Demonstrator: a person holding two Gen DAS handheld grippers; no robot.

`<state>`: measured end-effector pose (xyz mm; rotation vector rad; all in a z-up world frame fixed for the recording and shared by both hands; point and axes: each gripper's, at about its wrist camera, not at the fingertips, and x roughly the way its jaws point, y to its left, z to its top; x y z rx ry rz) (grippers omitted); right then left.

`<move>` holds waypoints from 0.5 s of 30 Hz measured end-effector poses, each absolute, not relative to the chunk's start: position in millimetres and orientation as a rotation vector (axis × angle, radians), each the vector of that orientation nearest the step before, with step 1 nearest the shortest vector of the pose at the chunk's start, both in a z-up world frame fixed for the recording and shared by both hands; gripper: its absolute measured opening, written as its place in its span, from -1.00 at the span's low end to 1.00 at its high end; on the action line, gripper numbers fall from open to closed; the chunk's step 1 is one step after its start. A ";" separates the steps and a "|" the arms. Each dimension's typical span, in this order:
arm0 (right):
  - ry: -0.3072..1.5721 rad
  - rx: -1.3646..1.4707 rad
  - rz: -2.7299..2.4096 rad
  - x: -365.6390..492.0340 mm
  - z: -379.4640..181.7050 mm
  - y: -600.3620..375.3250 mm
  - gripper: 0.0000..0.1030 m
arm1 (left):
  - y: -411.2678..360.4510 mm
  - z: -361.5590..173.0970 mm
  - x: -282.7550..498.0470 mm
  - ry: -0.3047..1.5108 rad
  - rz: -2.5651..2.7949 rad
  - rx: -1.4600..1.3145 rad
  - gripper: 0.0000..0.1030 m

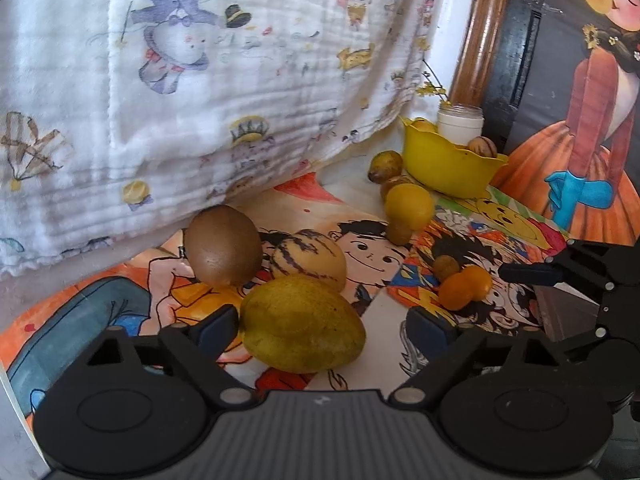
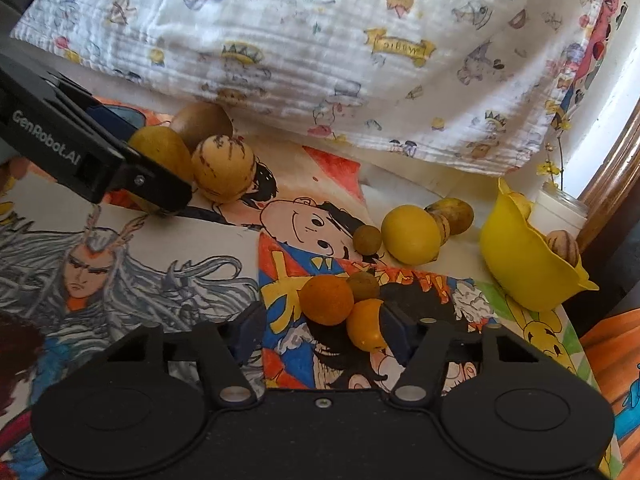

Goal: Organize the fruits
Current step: 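Grasp the yellow pear with the left tool while the right tool grasps a small orange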

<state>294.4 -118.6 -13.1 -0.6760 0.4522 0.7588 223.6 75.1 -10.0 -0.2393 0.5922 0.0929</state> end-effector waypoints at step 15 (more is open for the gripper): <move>0.346 -0.824 0.745 292.4 -21.9 -103.4 -0.12 | 76.7 -20.6 237.5 0.648 0.150 -0.231 0.44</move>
